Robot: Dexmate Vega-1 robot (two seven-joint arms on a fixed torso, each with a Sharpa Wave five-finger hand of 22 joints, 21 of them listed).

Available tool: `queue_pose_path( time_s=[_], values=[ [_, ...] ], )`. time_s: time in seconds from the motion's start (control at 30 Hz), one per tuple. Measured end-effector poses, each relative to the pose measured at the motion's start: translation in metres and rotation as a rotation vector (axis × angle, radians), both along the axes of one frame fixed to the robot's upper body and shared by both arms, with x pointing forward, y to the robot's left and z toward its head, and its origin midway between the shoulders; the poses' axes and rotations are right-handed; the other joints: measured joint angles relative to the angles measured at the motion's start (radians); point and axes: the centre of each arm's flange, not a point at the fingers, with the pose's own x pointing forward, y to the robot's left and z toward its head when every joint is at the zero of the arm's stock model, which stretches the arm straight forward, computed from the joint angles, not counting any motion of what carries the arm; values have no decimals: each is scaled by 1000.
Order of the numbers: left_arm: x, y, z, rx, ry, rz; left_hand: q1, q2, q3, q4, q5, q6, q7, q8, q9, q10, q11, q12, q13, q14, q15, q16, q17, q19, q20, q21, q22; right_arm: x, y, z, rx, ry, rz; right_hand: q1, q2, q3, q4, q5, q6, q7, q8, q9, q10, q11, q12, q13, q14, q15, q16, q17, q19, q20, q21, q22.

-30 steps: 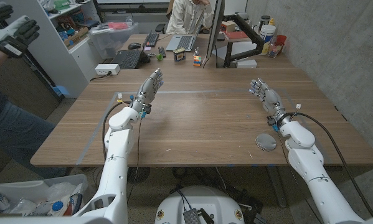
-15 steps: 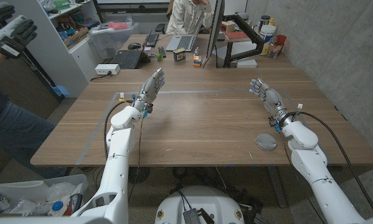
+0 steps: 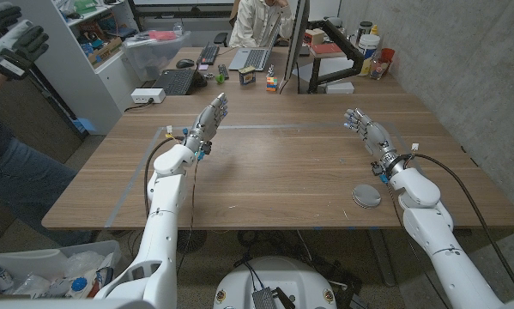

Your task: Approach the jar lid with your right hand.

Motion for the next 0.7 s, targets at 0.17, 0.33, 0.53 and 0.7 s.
queue_pose_path(
  time_s=[0.17, 0.33, 0.53, 0.7],
  values=[
    [1, 0, 3, 8, -2, -1, 0, 0, 0, 0, 0, 0, 0, 0, 0, 0, 0, 0, 0, 0, 0, 0, 0, 0, 0, 0, 0, -1, 1, 0, -13, -4, -2, 0, 0, 0, 0, 0, 0, 0, 0, 0, 0, 0, 0, 0, 0, 0, 0, 0, 0, 0, 0, 0],
    [1, 0, 5, 15, -5, -3, 0, 0, 0, 0, 0, 4, -4, 0, 0, 0, 0, 0, 0, 0, 0, 0, 0, 0, 0, 0, 0, -1, 2, 0, -19, -6, -4, 0, 0, -4, -4, 0, -6, -5, 0, 0, 0, 0, 0, 0, 0, 0, 0, 0, 0, 0, -7, 0],
    [1, -1, 7, 24, -8, -2, 0, 0, -2, -2, 0, 5, -5, 0, 0, 0, 0, 0, 0, -5, 3, 0, 0, -13, 5, -11, 0, -3, 3, -2, -25, -11, -8, 0, 0, -4, -4, 0, -5, -5, 0, 0, 0, 0, 0, 0, 0, 0, 0, 0, 0, 0, -7, 0],
    [2, -3, 7, 32, -4, -1, -3, 3, -4, -4, -8, 5, -5, 0, 0, 0, 0, 0, 0, -12, -2, -5, 0, -36, 7, -18, 0, -5, 1, -5, -31, -17, -17, 0, 0, -4, -4, 0, -5, -5, 0, 0, 0, 0, 0, 0, 0, 0, 0, 0, 0, 0, -11, 0]
  ],
)
